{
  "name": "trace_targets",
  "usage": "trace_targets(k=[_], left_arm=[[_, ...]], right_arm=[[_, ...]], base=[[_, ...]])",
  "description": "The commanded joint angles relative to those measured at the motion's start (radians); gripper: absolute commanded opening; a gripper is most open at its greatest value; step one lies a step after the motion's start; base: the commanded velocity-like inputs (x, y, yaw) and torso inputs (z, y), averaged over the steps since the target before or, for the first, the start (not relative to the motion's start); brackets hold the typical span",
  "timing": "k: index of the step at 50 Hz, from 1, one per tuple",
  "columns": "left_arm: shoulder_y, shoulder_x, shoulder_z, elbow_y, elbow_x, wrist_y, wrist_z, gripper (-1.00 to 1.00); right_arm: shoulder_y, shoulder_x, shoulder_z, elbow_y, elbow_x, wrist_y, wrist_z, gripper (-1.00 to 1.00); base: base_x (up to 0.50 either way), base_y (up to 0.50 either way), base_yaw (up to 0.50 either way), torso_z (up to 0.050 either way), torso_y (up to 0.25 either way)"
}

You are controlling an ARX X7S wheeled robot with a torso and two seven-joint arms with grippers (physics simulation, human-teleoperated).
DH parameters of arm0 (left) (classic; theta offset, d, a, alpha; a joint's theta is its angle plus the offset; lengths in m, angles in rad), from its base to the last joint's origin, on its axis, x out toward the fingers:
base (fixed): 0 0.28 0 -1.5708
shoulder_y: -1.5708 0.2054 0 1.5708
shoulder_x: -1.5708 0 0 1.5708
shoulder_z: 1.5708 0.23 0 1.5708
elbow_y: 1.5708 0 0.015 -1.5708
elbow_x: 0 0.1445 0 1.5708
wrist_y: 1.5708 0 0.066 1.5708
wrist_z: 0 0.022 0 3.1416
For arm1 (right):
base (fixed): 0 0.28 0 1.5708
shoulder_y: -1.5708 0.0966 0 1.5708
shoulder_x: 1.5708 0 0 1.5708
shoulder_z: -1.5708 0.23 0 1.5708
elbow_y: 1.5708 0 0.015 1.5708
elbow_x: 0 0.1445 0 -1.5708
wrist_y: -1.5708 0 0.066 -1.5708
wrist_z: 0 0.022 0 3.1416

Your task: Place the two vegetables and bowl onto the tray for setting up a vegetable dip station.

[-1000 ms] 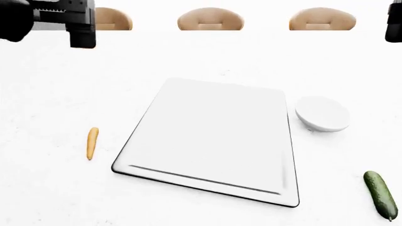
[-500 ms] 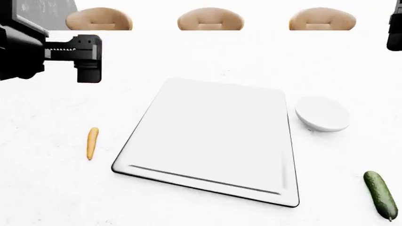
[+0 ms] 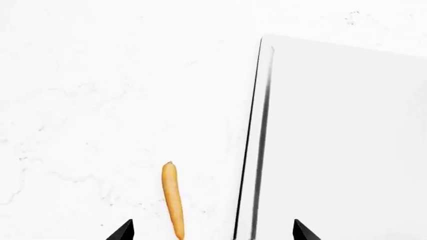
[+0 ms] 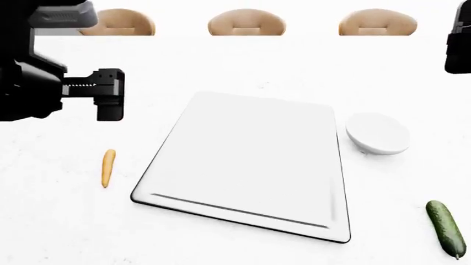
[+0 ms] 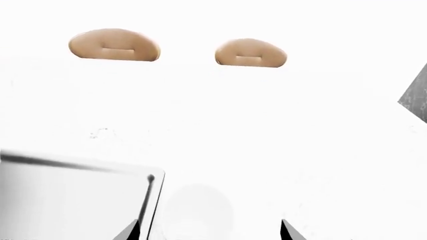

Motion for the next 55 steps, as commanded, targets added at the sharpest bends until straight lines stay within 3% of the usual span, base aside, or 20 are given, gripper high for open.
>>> trace_targets(k=[1, 15, 34, 55], left_arm=[[0.004, -0.040, -0.024, 0.011, 0.109, -0.004, 0.041, 1.00], [0.037, -0.028, -0.039, -0.015, 0.281, -0.004, 0.116, 1.00], [0.174, -0.023, -0.028, -0.011, 0.317, 0.084, 0.173, 1.00], [0.241, -0.082, -0.031, 0.042, 0.315, 0.131, 0.181, 1.00]], right_arm=[[-0.026, 0.010, -0.001, -0.011, -0.020, -0.012, -0.028, 1.00], [-0.041, 0.012, -0.003, -0.014, -0.038, -0.016, -0.054, 1.00], [-0.083, 0.039, 0.007, -0.026, -0.081, -0.036, -0.107, 1.00], [-0.109, 0.073, 0.006, -0.068, -0.074, -0.064, -0.115, 1.00]], base=[[0.00, 0.00, 0.00, 0.000, 0.000], [0.00, 0.00, 0.00, 0.000, 0.000], [0.00, 0.00, 0.00, 0.000, 0.000], [0.00, 0.00, 0.00, 0.000, 0.000]])
